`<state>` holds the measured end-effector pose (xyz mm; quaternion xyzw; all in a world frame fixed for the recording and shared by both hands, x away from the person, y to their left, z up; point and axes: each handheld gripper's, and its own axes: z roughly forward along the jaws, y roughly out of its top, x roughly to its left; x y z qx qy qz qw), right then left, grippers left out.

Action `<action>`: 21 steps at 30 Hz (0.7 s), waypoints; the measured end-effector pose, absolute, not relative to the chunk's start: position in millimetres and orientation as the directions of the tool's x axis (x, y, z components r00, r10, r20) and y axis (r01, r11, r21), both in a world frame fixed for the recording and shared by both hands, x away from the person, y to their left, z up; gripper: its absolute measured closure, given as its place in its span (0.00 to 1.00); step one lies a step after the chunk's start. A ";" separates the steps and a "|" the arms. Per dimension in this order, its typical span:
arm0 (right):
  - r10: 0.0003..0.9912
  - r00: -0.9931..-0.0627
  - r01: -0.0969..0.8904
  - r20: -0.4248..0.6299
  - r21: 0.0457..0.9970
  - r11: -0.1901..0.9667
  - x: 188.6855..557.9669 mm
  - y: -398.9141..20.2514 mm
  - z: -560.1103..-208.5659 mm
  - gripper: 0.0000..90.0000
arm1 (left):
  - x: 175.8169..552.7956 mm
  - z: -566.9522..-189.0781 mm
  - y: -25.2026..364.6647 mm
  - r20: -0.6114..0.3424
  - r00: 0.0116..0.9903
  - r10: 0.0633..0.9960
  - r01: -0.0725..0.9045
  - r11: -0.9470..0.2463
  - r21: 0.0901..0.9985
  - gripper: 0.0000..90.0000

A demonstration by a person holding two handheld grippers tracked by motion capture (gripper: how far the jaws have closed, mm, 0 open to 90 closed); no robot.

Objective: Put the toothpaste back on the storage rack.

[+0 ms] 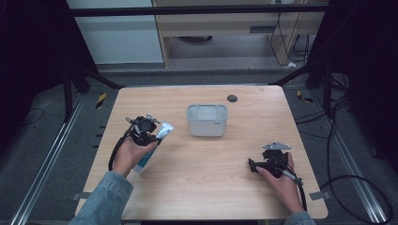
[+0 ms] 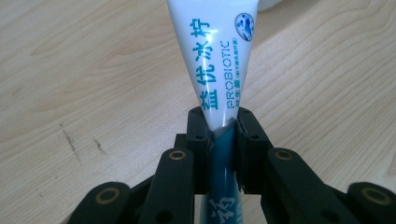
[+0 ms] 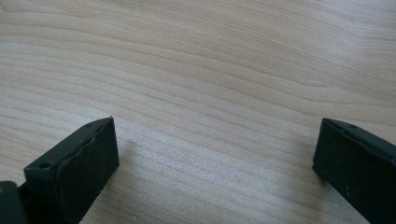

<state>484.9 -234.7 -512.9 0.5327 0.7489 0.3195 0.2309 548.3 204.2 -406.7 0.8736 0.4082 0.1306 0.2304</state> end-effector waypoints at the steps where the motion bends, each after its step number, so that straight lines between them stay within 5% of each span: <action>1: 0.945 -0.326 0.650 -0.007 0.724 0.230 484.9 -234.8 -512.9 0.01 | 548.3 -405.1 203.7 0.036 0.629 0.777 0.652 -0.552 0.520 0.87; 21: 0.948 -0.318 0.652 -0.004 0.725 0.221 485.3 -232.8 -512.7 0.01 | 549.4 -370.0 188.0 0.054 0.624 0.779 0.583 -0.511 0.632 0.87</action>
